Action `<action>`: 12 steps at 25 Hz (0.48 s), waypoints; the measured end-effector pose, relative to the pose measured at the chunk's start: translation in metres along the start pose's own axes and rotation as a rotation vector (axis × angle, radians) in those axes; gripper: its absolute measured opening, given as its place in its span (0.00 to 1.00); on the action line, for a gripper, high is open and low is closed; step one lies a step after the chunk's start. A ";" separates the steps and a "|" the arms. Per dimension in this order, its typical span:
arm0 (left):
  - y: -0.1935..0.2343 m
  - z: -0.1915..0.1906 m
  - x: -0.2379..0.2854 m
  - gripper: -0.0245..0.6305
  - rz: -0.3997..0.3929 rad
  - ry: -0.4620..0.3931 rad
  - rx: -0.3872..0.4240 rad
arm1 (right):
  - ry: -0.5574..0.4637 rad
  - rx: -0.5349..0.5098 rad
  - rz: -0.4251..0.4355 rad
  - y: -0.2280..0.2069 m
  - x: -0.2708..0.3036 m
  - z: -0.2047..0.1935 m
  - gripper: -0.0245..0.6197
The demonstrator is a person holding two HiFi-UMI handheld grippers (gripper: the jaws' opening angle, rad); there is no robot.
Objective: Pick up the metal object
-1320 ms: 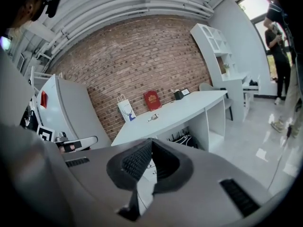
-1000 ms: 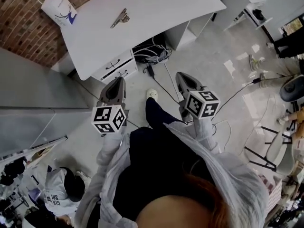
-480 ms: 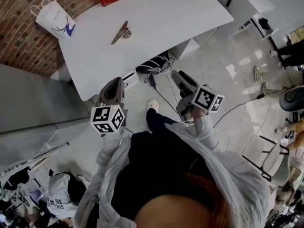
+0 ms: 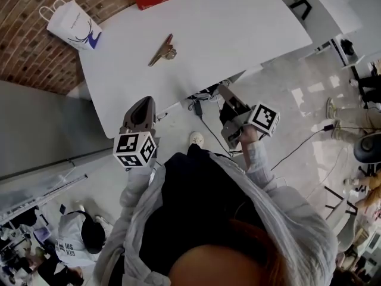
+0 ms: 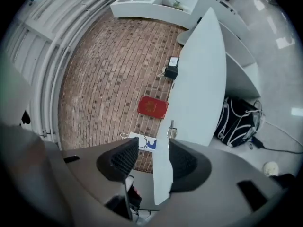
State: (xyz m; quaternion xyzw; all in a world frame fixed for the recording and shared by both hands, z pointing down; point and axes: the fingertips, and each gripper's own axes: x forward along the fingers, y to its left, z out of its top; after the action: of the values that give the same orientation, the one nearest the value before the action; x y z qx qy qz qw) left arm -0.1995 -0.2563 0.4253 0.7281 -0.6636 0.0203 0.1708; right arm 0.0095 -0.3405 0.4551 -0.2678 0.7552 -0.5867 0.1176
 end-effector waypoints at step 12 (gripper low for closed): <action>0.056 -0.013 0.050 0.07 0.021 0.070 -0.050 | 0.095 0.114 -0.027 -0.023 0.101 -0.014 0.34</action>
State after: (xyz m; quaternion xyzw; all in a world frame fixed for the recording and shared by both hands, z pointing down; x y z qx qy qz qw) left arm -0.2451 -0.3041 0.4627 0.7155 -0.6649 0.0311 0.2120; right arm -0.0748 -0.3872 0.4943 -0.2426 0.7215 -0.6424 0.0889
